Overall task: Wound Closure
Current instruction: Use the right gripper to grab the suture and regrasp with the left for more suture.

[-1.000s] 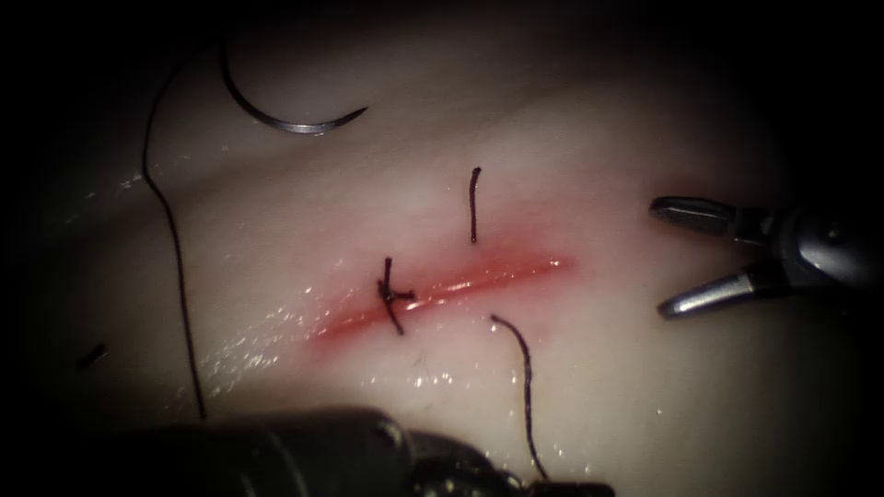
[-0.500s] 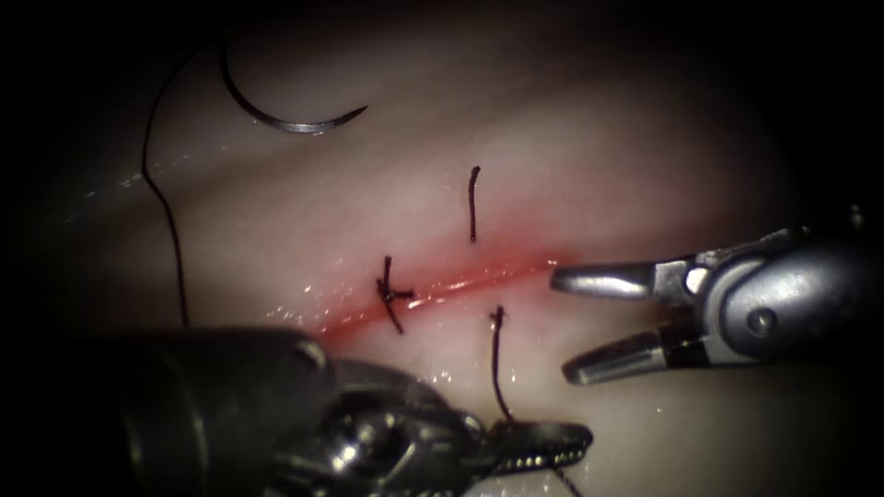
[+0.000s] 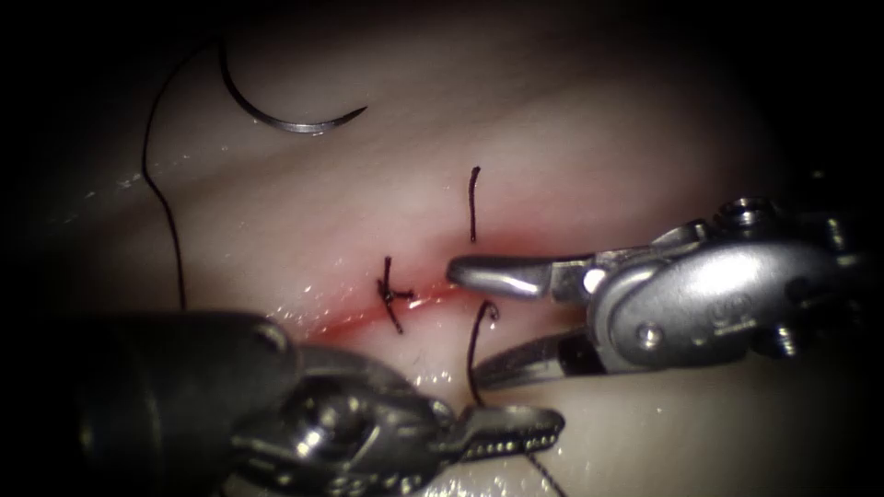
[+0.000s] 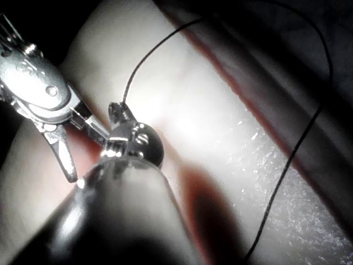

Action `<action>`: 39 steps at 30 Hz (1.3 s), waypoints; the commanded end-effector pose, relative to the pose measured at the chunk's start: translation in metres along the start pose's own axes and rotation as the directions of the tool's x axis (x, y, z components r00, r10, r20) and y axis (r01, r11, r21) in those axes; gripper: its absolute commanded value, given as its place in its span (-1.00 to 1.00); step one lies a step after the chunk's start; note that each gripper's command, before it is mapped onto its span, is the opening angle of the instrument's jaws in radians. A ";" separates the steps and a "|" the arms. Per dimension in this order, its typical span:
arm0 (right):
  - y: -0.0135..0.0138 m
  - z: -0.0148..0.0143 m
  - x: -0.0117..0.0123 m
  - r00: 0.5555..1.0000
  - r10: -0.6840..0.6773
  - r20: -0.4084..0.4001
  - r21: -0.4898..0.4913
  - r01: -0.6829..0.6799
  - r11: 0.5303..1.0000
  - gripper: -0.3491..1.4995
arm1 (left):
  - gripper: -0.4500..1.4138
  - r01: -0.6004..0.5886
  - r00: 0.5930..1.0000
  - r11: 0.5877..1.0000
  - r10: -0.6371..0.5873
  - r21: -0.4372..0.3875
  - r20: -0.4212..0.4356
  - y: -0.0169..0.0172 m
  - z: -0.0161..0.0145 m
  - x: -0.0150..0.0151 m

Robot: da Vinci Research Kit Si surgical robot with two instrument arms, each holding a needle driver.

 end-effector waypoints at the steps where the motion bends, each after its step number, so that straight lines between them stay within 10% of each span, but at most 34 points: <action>1: 0.0001 0.0008 -0.0004 1.000 -0.002 -0.001 0.001 0.002 1.000 0.69 | -1.00 0.000 1.000 1.000 0.000 0.000 -0.001 0.0002 0.0007 -0.0002; 7: -0.0005 0.0013 -0.0005 1.000 -0.010 -0.016 0.012 0.010 1.000 0.40 | -1.00 0.002 1.000 1.000 -0.002 0.001 0.006 0.0001 0.0008 -0.0003; 9: -0.0010 0.0015 -0.0003 0.998 -0.017 -0.056 0.056 0.020 0.998 -0.76 | -1.00 0.003 1.000 1.000 -0.003 0.001 0.008 0.0001 0.0009 -0.0003; 10: -0.0011 0.0017 -0.0002 0.998 -0.020 -0.061 0.072 0.024 0.997 -1.00 | -1.00 0.003 1.000 1.000 -0.003 0.001 0.009 0.0001 0.0010 -0.0003; 21: -0.0013 0.0020 -0.0005 0.997 -0.059 -0.058 0.173 0.068 0.983 -1.00 | -1.00 0.004 1.000 1.000 -0.004 0.001 0.011 0.0001 0.0009 -0.0003; 22: -0.0010 0.0017 -0.0008 0.998 -0.049 -0.041 0.166 0.056 0.985 -1.00 | -0.50 0.005 1.000 1.000 -0.005 0.004 0.012 0.0001 0.0009 -0.0003; 31: 0.0002 -0.0001 -0.0030 1.000 0.010 0.026 0.119 -0.014 0.993 -1.00 | 0.86 0.040 0.999 0.986 -0.045 0.162 0.024 0.0001 0.0011 0.0007; 39: 0.0018 -0.0016 -0.0051 0.998 0.065 0.018 0.075 -0.067 0.995 -1.00 | 0.87 -0.012 0.992 0.977 -0.016 0.212 0.127 0.0002 0.0018 0.0018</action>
